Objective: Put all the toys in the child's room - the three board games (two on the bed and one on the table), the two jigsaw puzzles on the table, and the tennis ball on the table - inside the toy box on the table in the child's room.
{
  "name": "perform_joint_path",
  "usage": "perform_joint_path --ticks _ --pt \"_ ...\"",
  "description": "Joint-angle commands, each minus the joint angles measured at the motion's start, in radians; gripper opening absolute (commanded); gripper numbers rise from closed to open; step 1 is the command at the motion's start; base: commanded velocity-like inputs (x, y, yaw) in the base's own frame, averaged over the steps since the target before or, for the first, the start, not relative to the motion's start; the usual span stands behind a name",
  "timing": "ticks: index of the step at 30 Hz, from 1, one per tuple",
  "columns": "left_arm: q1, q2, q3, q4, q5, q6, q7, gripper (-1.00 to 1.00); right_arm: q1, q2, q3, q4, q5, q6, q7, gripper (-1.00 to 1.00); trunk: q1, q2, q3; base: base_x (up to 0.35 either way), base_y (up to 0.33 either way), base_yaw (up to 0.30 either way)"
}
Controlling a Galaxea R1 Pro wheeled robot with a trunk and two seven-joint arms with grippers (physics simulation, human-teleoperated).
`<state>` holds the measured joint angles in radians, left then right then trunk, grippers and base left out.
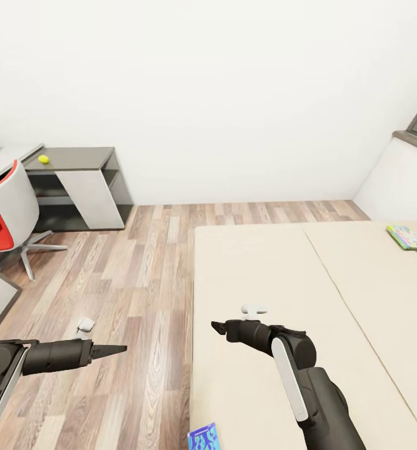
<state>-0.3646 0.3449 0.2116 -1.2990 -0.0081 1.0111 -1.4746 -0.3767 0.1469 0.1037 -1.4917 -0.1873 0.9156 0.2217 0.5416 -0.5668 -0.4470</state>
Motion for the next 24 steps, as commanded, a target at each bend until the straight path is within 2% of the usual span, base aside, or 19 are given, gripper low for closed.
perform_joint_path --ticks 1,24 --pt "-0.001 0.0 0.0 0.0 -0.001 0.011 -0.004 1.0 -0.001 0.0 -0.001 -0.001 0.0 0.005 0.002 1.0 0.0 -0.001 0.0 0.0 0.0 0.0" --pt "-0.001 0.0 0.0 0.0 -0.001 0.011 -0.004 1.0 -0.001 0.0 -0.001 -0.001 0.001 0.005 0.002 1.0 0.0 -0.001 0.038 0.0 0.0 0.0"
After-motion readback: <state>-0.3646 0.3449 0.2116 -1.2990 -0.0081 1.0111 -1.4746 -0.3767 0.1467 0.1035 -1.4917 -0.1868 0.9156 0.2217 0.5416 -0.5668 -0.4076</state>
